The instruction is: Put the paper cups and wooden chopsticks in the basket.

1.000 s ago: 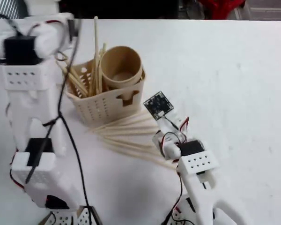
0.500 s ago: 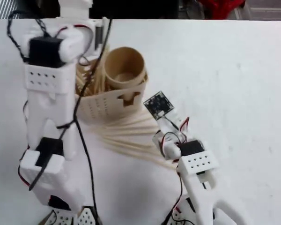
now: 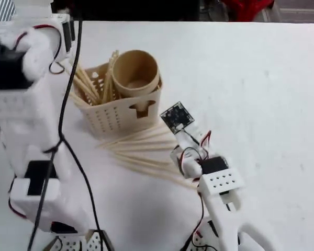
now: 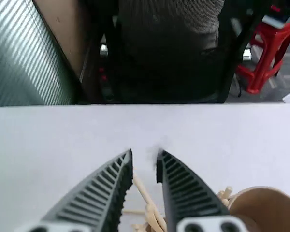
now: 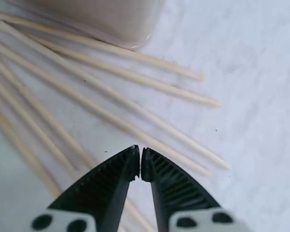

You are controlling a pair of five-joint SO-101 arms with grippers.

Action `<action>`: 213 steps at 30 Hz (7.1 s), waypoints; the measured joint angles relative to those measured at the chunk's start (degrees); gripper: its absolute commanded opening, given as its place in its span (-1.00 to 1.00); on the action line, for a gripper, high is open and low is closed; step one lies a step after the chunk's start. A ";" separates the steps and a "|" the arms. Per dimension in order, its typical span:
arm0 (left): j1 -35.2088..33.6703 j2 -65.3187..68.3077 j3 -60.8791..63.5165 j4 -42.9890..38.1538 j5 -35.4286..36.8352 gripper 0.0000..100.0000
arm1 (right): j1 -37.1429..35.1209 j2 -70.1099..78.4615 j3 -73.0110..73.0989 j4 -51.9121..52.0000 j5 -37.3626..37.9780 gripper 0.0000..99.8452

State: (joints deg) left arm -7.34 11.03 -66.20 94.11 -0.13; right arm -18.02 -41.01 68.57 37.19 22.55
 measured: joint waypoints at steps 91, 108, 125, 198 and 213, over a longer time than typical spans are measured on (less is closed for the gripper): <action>-20.48 10.02 78.07 -37.36 16.35 -0.95 | -18.37 25.49 -9.85 6.33 25.67 -0.70; -20.48 10.02 78.07 -37.36 16.35 -0.95 | -15.65 22.68 -11.34 8.18 21.89 -0.97; -20.48 10.02 78.07 -37.36 16.35 -0.95 | -15.65 -11.08 -11.34 25.32 19.34 -0.56; -20.48 10.02 78.07 -37.36 16.35 -0.95 | -27.16 27.08 -59.87 -20.57 -8.09 -0.96; -20.48 10.02 78.07 -37.36 16.35 -0.95 | -27.16 26.90 -59.43 -20.22 -8.09 -0.84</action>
State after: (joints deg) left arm -27.82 21.05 11.87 56.75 16.22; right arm -45.19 -14.11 9.14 16.97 14.46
